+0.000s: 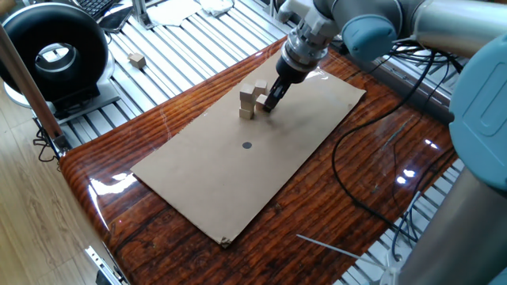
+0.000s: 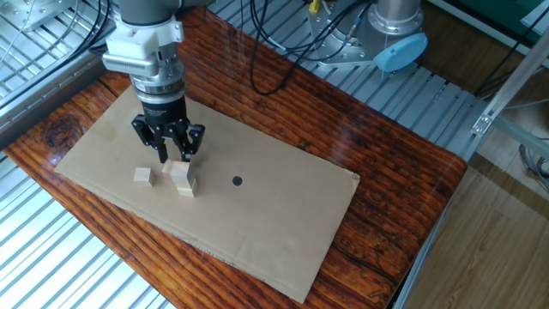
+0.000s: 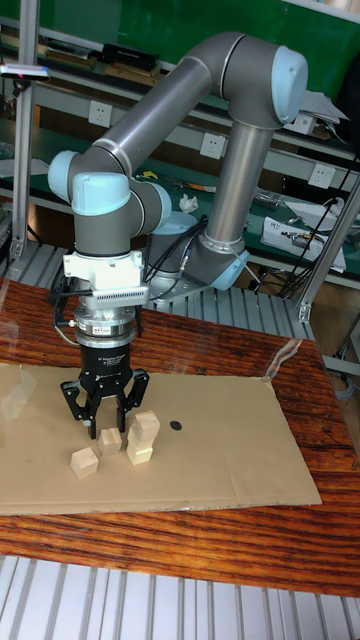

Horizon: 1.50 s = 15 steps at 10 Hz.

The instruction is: Stack the blocks in a vertical line of five

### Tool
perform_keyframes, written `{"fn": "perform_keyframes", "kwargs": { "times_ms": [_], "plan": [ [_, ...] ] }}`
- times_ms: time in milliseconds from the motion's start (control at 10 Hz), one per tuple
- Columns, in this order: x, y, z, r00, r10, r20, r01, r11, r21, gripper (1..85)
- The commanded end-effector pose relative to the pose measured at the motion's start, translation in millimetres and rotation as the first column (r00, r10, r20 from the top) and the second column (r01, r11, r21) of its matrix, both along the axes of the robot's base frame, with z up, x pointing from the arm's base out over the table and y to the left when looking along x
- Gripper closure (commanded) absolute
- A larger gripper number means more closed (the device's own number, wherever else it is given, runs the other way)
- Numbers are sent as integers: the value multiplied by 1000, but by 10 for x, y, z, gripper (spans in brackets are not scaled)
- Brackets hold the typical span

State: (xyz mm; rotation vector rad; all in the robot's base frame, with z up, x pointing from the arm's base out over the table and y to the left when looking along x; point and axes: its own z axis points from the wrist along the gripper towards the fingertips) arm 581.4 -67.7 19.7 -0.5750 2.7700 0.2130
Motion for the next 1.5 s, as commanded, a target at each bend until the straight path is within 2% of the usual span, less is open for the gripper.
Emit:
{"fn": "perform_keyframes", "kwargs": {
  "times_ms": [0, 500, 1000, 1100, 1200, 1400],
  "plan": [
    [36, -2, -4, 1000, -11, 12, 11, 1000, 9, 407],
    [65, 30, -18, 1000, -22, 20, 22, 1000, 13, 463],
    [79, 49, -22, 999, -19, 29, 19, 1000, 17, 477],
    [79, 33, -27, 999, -20, 30, 19, 1000, 11, 493],
    [78, 12, -37, 999, -26, 29, 26, 1000, 2, 573],
    [59, -2, -36, 999, -28, 24, 28, 1000, -3, 597]
  ]
}}
